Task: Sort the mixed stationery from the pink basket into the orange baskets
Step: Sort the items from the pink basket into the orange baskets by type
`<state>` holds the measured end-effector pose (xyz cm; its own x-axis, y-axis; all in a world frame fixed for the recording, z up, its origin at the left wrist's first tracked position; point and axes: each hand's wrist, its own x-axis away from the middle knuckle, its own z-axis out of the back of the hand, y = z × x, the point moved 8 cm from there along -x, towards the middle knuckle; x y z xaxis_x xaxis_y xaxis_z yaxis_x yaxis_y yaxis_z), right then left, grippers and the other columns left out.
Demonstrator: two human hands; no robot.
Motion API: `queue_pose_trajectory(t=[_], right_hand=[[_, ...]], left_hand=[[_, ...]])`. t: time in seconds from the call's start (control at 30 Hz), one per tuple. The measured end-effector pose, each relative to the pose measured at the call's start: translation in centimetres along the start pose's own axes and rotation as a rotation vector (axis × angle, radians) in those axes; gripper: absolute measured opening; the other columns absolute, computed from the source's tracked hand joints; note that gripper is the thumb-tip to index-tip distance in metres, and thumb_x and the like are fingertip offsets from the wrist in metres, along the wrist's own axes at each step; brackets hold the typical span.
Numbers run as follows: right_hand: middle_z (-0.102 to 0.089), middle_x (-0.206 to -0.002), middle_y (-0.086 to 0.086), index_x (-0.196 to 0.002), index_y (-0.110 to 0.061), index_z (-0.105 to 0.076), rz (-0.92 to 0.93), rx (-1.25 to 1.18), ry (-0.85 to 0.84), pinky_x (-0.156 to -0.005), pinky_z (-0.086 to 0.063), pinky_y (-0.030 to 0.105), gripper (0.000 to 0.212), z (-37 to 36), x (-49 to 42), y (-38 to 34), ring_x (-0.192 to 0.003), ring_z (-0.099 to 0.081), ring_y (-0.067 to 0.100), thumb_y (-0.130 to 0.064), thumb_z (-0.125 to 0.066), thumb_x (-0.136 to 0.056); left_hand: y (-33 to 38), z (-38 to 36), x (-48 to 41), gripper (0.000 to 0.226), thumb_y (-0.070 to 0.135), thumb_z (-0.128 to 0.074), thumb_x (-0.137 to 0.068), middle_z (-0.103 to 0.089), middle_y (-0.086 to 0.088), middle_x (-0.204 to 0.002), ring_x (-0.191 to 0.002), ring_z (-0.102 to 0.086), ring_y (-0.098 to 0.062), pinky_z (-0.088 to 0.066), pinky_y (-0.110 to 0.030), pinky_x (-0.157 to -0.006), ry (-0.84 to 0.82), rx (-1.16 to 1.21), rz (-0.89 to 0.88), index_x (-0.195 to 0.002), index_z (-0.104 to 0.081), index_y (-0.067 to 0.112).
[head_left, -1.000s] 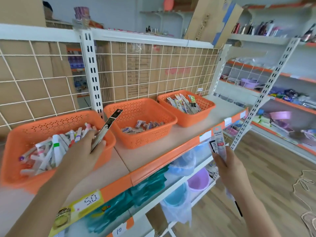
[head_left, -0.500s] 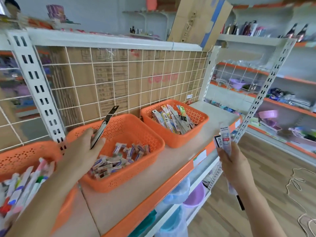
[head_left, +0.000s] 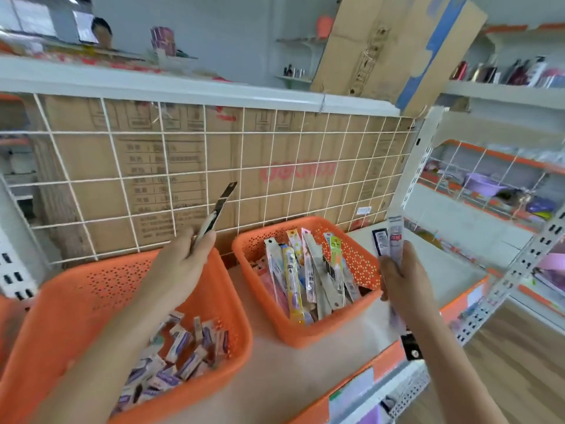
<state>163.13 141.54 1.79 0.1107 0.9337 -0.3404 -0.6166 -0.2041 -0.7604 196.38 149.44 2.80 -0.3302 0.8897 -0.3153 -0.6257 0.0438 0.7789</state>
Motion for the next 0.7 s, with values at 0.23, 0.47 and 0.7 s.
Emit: queue_pose_trajectory(t=[0.23, 0.47, 0.7], right_hand=[[-0.052, -0.061, 0.002, -0.108, -0.013, -0.047, 0.081, -0.262, -0.226, -0.051, -0.038, 0.032, 0.018, -5.7, -7.3, -1.2, -0.052, -0.044, 0.016, -0.004, -0.041, -0.093], [-0.05, -0.066, -0.002, -0.114, -0.003, -0.045, 0.116, -0.247, -0.443, -0.046, -0.038, 0.019, 0.02, -11.8, -8.5, -1.2, -0.048, -0.045, 0.005, -0.005, -0.037, -0.096], [-0.064, -0.112, 0.003, -0.127, -0.018, -0.05, 0.255, 0.137, -0.592, -0.074, -0.051, 0.032, 0.036, -12.8, -6.6, 1.1, -0.092, -0.061, 0.019, -0.011, -0.052, -0.091]], left_hand=[[1.9, -11.6, -4.2, 0.039, 0.025, -0.04, -0.099, -0.056, -0.005, -0.084, -0.058, -0.044, -0.014, -0.035, -0.024, -0.047, -0.005, 0.457, 0.288, -0.138, -0.034, 0.024], [2.1, -17.5, -5.3, 0.078, -0.012, -0.041, -0.088, -0.04, 0.0, -0.132, -0.06, -0.054, -0.005, -0.043, -0.014, -0.046, -0.038, 0.39, 0.338, -0.148, -0.011, 0.028], [1.4, -17.1, -3.0, 0.054, 0.005, -0.052, -0.092, -0.027, -0.003, -0.143, -0.126, -0.035, -0.012, -0.025, -0.001, -0.088, -0.146, 0.066, 0.275, -0.141, -0.033, 0.016]])
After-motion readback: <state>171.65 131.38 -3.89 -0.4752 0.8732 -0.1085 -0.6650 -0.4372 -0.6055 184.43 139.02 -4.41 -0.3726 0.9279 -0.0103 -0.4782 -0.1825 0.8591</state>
